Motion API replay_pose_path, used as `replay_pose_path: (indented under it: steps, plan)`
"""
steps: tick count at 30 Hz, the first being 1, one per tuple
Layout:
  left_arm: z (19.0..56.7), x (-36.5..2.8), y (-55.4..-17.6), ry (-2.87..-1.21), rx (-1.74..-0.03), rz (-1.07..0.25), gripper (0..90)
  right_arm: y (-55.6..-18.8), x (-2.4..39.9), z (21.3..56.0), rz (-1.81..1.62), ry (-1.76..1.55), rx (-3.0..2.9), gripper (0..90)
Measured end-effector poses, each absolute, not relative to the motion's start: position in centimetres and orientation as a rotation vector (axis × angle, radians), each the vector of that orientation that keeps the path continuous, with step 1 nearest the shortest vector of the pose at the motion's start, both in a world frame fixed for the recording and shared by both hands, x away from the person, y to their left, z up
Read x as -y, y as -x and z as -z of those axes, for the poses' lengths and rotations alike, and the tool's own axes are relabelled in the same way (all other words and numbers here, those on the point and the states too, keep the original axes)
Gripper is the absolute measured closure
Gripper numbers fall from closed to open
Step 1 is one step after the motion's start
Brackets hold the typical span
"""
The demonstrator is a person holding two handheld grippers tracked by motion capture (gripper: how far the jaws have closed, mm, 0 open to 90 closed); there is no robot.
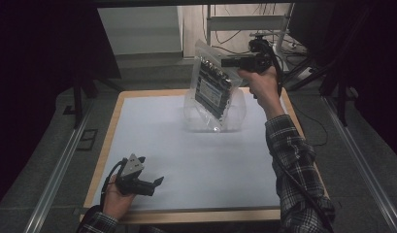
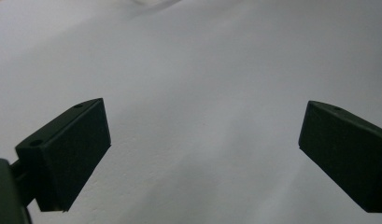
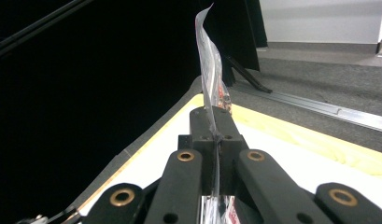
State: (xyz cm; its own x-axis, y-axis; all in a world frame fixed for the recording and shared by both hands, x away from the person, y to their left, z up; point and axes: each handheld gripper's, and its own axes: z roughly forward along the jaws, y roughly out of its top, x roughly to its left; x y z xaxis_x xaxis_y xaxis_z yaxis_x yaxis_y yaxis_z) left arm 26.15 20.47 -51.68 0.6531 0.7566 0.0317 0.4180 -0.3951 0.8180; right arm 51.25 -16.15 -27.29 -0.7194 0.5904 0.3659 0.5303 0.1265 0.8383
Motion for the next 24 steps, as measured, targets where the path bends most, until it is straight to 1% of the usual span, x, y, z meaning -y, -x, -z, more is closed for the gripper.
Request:
replay_pose_path:
  steps: [15, 24]
  plan:
    - [51.7, -20.5, -26.1, -2.035, -0.912, -0.515, 1.8, -55.5, 15.3, 28.5, -1.62, -1.155, -2.282, 89.0]
    - [51.7, -20.4, -26.1, -2.039, -0.911, -0.515, 1.9, -56.8, 14.8, 30.1, -1.562, -1.162, -2.292, 89.0]
